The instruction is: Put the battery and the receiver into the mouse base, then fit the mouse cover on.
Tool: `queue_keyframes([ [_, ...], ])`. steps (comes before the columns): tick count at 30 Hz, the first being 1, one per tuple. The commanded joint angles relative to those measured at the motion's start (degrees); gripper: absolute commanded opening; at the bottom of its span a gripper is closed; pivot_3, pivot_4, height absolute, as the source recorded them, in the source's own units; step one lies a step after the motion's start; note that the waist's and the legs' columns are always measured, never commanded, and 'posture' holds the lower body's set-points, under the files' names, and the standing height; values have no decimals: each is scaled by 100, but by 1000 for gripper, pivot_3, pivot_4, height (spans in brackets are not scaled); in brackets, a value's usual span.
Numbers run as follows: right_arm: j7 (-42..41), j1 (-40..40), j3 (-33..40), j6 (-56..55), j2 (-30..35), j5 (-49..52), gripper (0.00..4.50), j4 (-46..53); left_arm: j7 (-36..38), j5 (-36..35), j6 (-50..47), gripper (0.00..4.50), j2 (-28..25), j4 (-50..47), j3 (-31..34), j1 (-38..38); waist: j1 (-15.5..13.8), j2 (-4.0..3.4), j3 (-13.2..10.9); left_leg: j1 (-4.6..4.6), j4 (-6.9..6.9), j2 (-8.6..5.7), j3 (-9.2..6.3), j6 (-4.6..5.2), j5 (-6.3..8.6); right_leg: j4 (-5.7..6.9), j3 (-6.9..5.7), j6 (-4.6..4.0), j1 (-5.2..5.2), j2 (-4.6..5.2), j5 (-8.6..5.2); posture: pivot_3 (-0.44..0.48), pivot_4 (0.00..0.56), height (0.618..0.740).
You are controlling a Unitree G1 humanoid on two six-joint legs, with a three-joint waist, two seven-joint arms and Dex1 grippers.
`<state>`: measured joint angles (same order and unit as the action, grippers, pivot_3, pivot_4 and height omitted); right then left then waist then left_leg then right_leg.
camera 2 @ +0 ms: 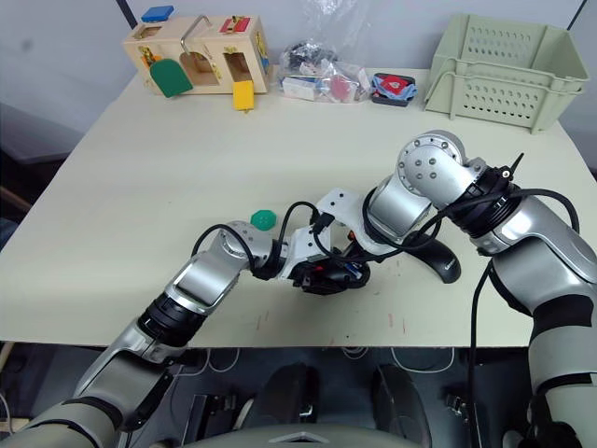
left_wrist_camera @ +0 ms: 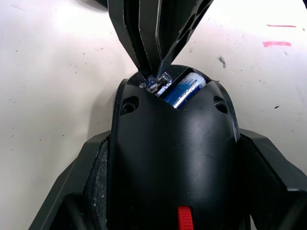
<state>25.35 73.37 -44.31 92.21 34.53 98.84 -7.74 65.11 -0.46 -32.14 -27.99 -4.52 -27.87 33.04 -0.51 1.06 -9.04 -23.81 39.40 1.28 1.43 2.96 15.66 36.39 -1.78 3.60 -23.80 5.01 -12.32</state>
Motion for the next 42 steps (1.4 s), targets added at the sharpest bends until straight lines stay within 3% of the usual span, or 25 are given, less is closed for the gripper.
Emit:
queue_keyframes([
  [1,39,18,-86,29,67,183,0,60,71,31,-122,2974,-23,45,-272,-123,-4,0,0,-1,0,0,0,0,0,-2,0,0,0,0,0,0,150,740],
  [18,425,-13,36,28,1,257,0,49,91,40,-254,2974,-31,19,-308,-34,-12,-1,-1,-3,-5,0,0,0,0,-7,-2,0,0,0,0,0,150,740],
  [24,449,-61,164,20,-40,243,1722,163,91,50,-247,2974,-52,3,-318,-67,-10,-2,-1,-3,-5,0,0,0,0,-8,-3,0,0,0,0,0,150,740],
  [42,-23,-100,735,20,359,139,1722,771,108,41,-250,2974,-90,21,-322,-57,-11,-4,-3,-5,-13,0,-1,0,0,-16,-4,0,-1,0,0,0,150,740],
])
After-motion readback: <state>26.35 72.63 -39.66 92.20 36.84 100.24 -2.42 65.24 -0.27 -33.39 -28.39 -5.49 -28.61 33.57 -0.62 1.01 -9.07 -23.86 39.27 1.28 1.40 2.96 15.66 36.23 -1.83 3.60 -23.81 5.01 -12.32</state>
